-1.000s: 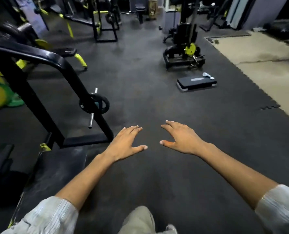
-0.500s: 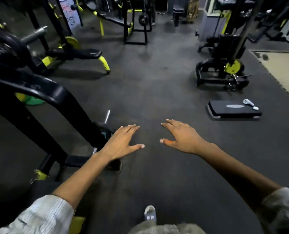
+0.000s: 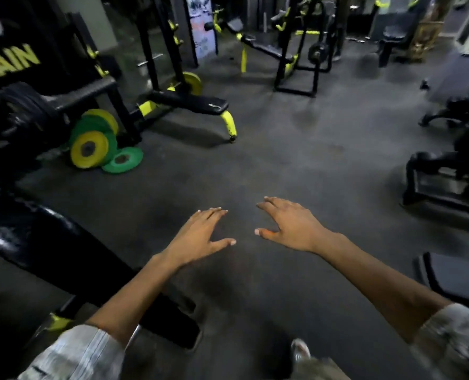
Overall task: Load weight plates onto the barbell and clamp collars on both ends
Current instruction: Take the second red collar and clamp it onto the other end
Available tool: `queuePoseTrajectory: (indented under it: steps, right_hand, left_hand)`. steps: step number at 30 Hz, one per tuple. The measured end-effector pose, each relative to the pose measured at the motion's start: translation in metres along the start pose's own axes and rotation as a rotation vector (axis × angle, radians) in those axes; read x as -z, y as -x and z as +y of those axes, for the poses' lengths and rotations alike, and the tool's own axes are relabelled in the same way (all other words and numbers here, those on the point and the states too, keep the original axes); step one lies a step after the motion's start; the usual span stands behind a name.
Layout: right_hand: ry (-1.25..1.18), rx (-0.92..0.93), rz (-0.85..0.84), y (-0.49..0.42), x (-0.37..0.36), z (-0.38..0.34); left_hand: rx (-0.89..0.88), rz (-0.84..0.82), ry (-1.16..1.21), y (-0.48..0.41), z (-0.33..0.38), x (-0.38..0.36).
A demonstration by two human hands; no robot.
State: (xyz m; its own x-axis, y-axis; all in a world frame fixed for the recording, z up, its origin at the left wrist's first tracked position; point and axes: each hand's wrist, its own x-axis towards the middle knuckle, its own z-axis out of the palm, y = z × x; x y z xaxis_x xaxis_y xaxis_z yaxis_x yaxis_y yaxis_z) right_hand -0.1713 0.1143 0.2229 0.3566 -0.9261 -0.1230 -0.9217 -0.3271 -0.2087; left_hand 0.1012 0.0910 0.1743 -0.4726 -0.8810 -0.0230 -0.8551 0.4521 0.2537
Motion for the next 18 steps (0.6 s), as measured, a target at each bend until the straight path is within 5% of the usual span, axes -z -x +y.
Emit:
queuePoseTrajectory:
  steps: [7,18]
  right_hand:
    - [0.092,0.277,-0.091,-0.193,0.060,0.056]
    - [0.151,0.623,-0.123,-0.469,0.086,0.007]
  left_hand:
    - [0.257,0.076,0.036,-0.109,-0.050,0.028]
    - [0.616,0.148,0.025,-0.196,-0.215,0.071]
